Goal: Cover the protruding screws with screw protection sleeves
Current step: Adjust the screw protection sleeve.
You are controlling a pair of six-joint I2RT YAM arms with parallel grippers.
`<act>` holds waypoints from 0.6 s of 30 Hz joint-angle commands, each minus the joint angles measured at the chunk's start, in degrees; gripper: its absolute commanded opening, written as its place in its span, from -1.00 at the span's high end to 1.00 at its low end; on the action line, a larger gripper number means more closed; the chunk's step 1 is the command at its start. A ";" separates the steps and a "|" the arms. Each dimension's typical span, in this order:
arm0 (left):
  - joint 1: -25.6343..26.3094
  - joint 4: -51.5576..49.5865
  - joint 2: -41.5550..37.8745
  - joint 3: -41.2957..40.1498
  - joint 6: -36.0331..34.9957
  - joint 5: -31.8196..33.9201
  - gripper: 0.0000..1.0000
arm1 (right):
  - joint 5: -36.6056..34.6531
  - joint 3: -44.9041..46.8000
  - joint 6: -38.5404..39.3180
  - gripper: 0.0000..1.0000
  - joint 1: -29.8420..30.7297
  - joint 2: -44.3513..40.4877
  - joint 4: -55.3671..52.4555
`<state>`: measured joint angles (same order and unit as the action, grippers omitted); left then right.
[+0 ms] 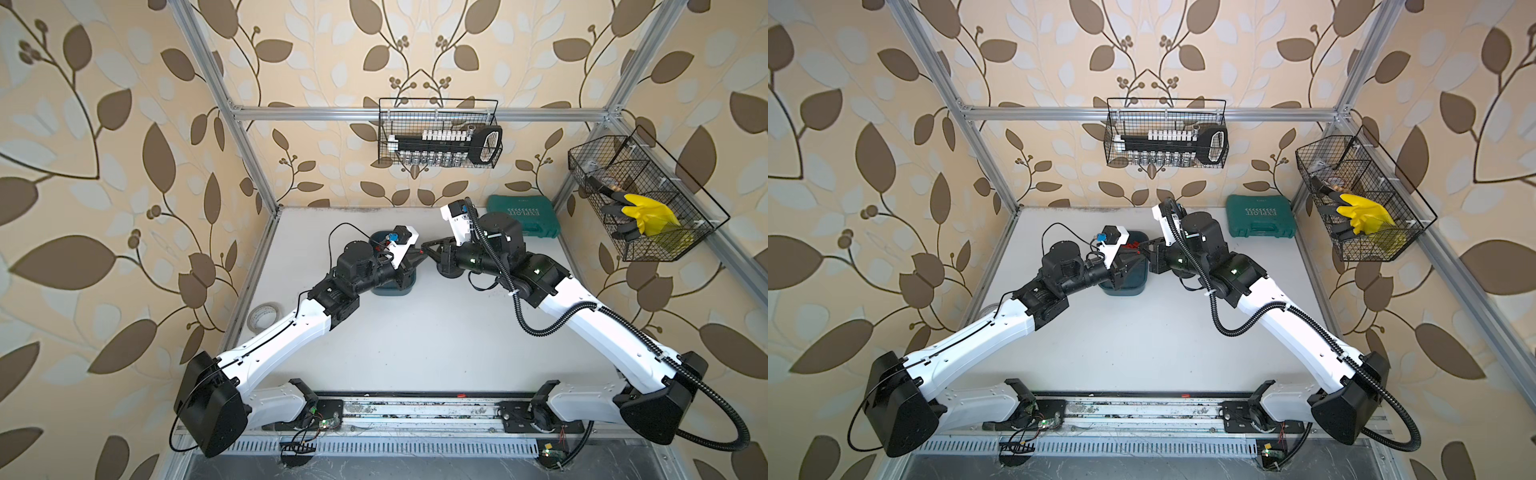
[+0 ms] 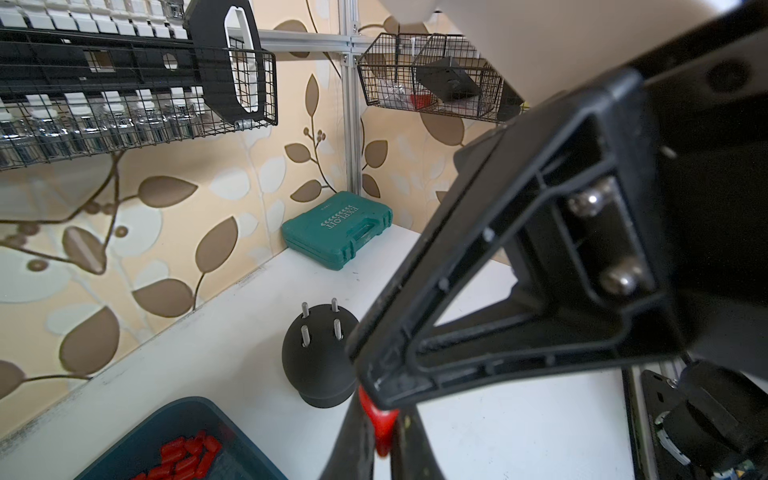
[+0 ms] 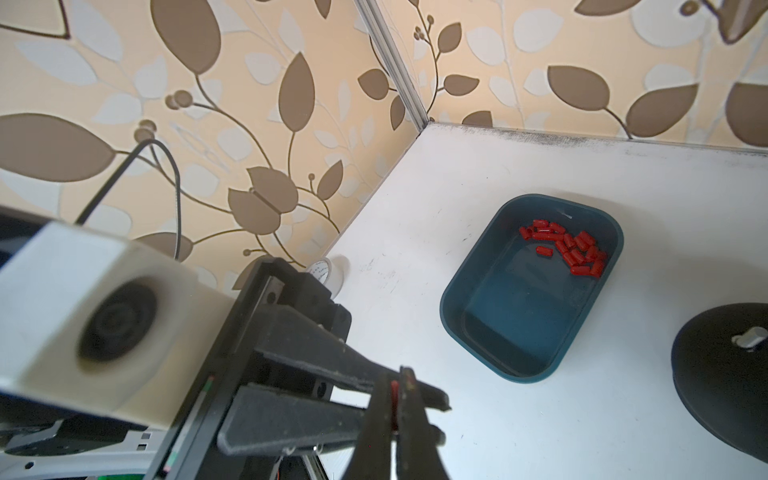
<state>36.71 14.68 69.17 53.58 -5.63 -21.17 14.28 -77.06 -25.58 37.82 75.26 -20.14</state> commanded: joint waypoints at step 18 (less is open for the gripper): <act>-0.07 8.48 -5.80 -8.66 1.69 0.94 -0.12 | 11.53 1.65 -6.39 1.00 -6.97 -1.57 0.23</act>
<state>36.69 19.51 66.22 47.55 -4.73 -20.71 20.67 -76.38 -28.32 33.61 75.00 -20.12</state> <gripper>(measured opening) 0.554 0.049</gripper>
